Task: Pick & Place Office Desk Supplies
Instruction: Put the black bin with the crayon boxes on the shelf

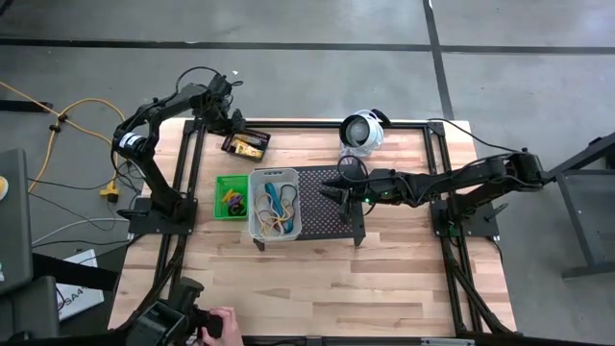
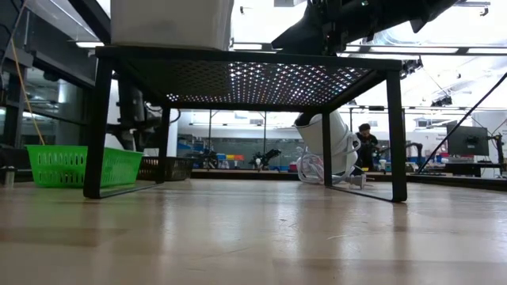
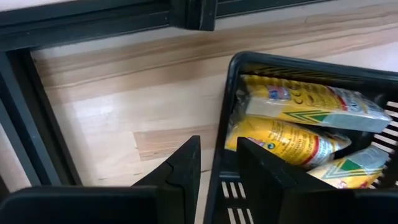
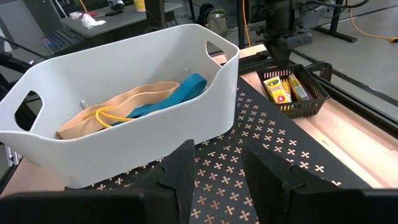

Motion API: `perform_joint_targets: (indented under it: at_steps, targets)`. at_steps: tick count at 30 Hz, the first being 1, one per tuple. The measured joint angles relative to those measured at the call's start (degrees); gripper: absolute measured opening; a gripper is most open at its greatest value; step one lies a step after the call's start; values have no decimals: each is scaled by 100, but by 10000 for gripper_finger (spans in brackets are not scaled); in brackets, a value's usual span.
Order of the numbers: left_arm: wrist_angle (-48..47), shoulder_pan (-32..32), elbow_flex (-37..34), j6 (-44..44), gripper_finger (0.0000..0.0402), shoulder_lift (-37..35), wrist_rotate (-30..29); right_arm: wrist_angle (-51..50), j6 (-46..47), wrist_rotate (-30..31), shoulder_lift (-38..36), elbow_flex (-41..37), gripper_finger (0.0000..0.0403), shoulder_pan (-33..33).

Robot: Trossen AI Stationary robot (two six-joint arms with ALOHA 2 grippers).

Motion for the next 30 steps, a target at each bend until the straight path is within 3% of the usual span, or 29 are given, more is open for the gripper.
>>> perform_joint_targets:
  at_steps: [30]
  targets:
    - [535,37,-254,99,99,359,458,-2,0,0,0,0,121,0]
